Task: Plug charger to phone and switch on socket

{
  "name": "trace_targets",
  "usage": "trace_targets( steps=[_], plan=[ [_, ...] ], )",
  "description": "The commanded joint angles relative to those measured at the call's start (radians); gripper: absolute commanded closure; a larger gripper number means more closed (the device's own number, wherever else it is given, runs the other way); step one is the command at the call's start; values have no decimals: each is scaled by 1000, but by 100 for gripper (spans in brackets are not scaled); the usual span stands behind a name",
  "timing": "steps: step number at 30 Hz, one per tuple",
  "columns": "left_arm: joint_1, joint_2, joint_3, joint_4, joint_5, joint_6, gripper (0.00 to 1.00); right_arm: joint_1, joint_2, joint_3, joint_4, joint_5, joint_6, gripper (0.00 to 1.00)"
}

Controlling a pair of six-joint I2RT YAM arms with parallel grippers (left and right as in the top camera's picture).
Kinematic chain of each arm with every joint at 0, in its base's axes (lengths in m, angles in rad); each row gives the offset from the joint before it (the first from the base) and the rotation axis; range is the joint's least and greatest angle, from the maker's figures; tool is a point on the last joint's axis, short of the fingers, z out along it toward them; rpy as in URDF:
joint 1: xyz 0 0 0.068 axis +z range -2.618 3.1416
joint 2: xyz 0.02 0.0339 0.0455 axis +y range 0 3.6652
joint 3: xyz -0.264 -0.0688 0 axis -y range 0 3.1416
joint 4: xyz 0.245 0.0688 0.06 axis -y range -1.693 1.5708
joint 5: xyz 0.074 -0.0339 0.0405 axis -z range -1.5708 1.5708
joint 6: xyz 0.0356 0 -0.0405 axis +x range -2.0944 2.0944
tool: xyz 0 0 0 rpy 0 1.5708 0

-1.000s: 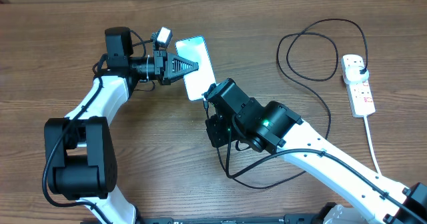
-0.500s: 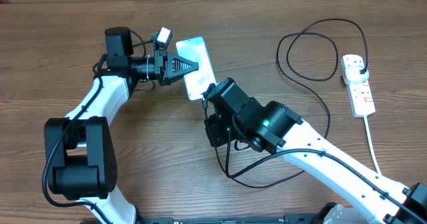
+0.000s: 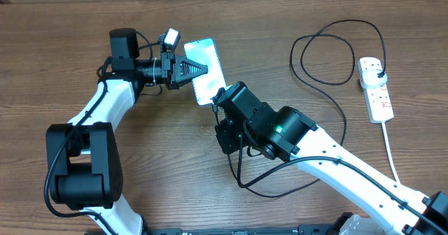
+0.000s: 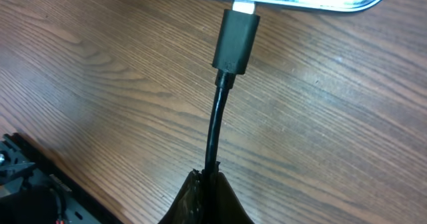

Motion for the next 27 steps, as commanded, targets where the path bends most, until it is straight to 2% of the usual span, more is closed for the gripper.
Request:
trace_targets(
  steps=[1,6,10,12,13,17,19,22,24,27],
  plan=[
    [-2,0,18,3,60,24,96,-4,-5,14,37,56,-31,96],
    [-11,0,18,4,60,25,96,-4,-5,14,66,55,-28,94],
    [-11,0,18,5,59,28,96,-4,-5,14,40,43,-25,78],
    [-11,0,18,5,52,29,96,-4,-5,14,29,28,-25,74],
    [-11,0,18,5,44,29,96,-2,-5,14,27,18,-24,55],
    [-11,0,18,5,19,28,96,12,-4,14,41,8,-22,30],
    [-11,0,18,5,16,28,96,18,-2,14,49,32,-21,28],
    [-11,0,18,5,17,28,96,26,5,11,64,122,2,38],
    [-11,0,18,5,17,28,96,26,11,6,90,179,32,49],
    [-11,0,18,5,17,28,96,26,18,6,117,178,32,56]
  ],
)
